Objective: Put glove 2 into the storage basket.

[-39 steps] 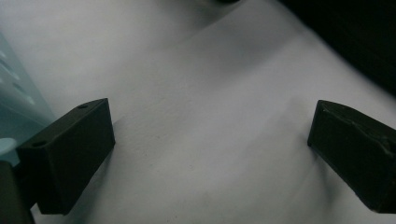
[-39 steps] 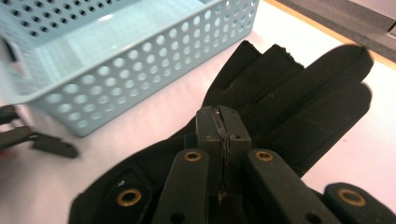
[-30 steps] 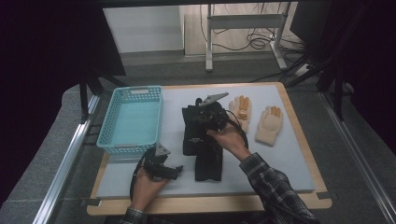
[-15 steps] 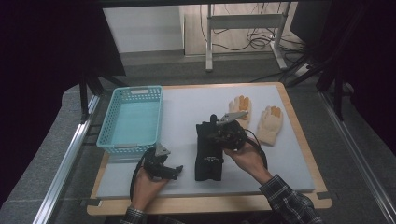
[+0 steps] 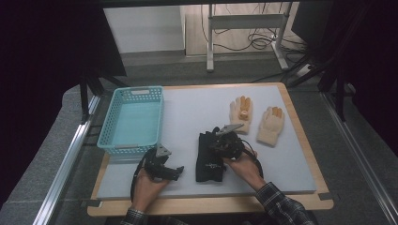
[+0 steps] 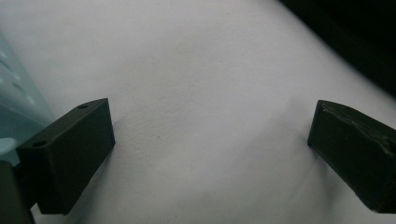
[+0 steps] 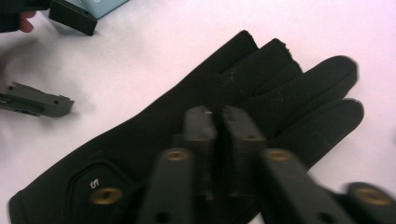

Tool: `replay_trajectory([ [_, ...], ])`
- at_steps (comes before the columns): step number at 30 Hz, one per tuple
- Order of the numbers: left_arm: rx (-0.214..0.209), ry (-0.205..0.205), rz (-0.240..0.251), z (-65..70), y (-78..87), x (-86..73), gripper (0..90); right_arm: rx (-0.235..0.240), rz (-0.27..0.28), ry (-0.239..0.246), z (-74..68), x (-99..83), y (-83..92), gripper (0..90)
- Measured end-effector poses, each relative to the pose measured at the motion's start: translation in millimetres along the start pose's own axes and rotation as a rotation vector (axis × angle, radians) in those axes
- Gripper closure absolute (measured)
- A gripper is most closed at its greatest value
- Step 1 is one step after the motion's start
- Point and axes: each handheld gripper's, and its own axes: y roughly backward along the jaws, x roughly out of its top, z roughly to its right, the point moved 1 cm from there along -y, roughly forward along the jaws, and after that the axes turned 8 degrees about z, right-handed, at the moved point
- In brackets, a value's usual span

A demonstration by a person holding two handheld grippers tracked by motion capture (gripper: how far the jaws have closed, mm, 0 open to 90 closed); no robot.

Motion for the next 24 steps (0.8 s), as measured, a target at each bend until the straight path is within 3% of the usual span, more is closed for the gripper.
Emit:
replay_trajectory([
  [1, 0.000, 0.001, 0.001, 0.1, 0.0, 0.0, 0.8, -0.007, 0.023, 0.009, 2.0, 1.4, 4.2, 63.2],
  [2, 0.000, 0.001, 0.001, 0.1, 0.0, 0.0, 0.9, -0.007, 0.023, 0.009, 2.0, 1.4, 4.2, 63.2],
  [3, 0.001, 0.002, 0.002, 0.2, -0.1, 0.0, 0.8, -0.003, 0.048, -0.002, 5.8, 4.0, 11.4, 54.3],
  [8, 0.001, -0.001, 0.000, 0.1, 0.0, 0.0, 0.8, -0.015, 0.060, -0.005, 17.0, 0.2, 25.6, 51.4],
  [9, 0.001, -0.001, 0.000, 0.1, 0.0, 0.0, 0.8, -0.006, 0.058, -0.020, 22.1, -6.7, 31.6, 57.3],
  [10, 0.001, -0.001, 0.000, 0.1, 0.0, 0.0, 0.8, -0.006, 0.058, -0.020, 22.1, -6.7, 31.6, 57.3],
  [11, 0.001, -0.002, 0.000, 0.1, 0.0, 0.0, 0.8, -0.004, 0.050, -0.020, 24.7, -14.8, 35.9, 66.3],
  [12, 0.001, -0.002, 0.000, 0.1, 0.0, 0.0, 0.8, -0.004, 0.050, -0.020, 24.7, -14.8, 35.9, 66.3],
  [13, 0.001, 0.001, 0.000, 0.3, 0.0, -0.1, 0.8, 0.006, 0.036, -0.012, 24.8, -23.0, 38.3, 75.1],
  [17, 0.004, -0.001, 0.001, 0.7, 0.4, -0.1, 1.1, 0.030, 0.032, -0.008, 20.7, -37.5, 40.6, 85.9],
  [24, 0.006, 0.006, -0.001, 1.1, 3.9, -1.7, 2.6, 0.053, 0.000, 0.016, 13.2, -54.3, 35.8, 88.5],
])
